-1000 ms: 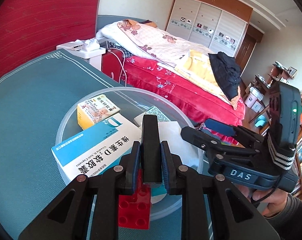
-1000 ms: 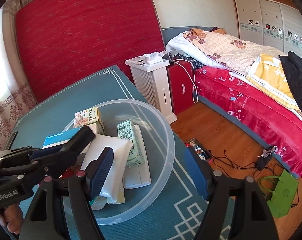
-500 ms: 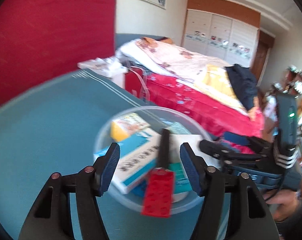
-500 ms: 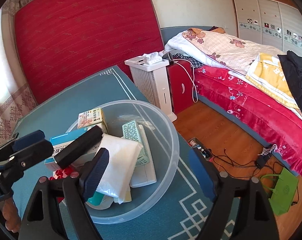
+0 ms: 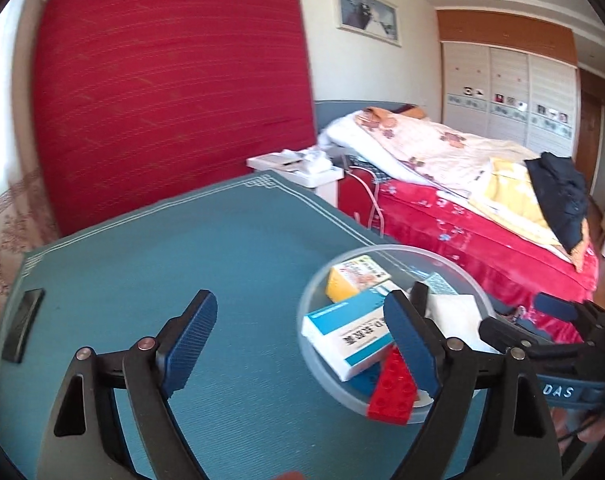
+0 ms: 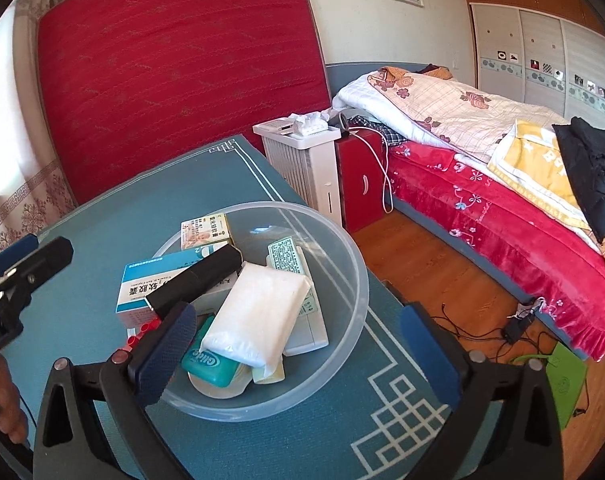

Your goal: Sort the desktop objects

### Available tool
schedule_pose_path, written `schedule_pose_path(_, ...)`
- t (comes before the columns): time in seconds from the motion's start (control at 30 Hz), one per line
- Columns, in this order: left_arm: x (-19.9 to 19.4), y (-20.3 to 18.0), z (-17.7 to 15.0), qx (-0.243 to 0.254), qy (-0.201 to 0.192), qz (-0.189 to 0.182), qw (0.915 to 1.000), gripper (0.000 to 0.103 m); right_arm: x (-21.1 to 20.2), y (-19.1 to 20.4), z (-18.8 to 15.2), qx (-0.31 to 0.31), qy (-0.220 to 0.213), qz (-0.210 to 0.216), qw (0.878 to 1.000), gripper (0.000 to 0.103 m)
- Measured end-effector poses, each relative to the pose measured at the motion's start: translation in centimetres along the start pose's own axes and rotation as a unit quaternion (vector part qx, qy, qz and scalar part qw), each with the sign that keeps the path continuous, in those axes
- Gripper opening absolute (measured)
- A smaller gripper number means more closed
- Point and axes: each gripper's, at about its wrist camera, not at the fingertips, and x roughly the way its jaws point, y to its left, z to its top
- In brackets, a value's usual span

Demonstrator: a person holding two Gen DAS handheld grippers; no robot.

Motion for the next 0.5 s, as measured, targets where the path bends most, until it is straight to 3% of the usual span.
schedule_pose_path(0.2, -1.1, 0.0, -0.4, 0.012, -0.004, 0.033, 0.9994, 0.088, -0.6, 0.9, -0.3, -0.014, 0.001, 0.000, 1.000, 0.102)
schedule_pose_path(0.5, -2.0, 0.2, -0.7, 0.002, 0.003, 0.027, 0.9996, 0.088, -1.2, 2.9, -1.4, -0.049, 0.013, 0.002, 0.999, 0.102)
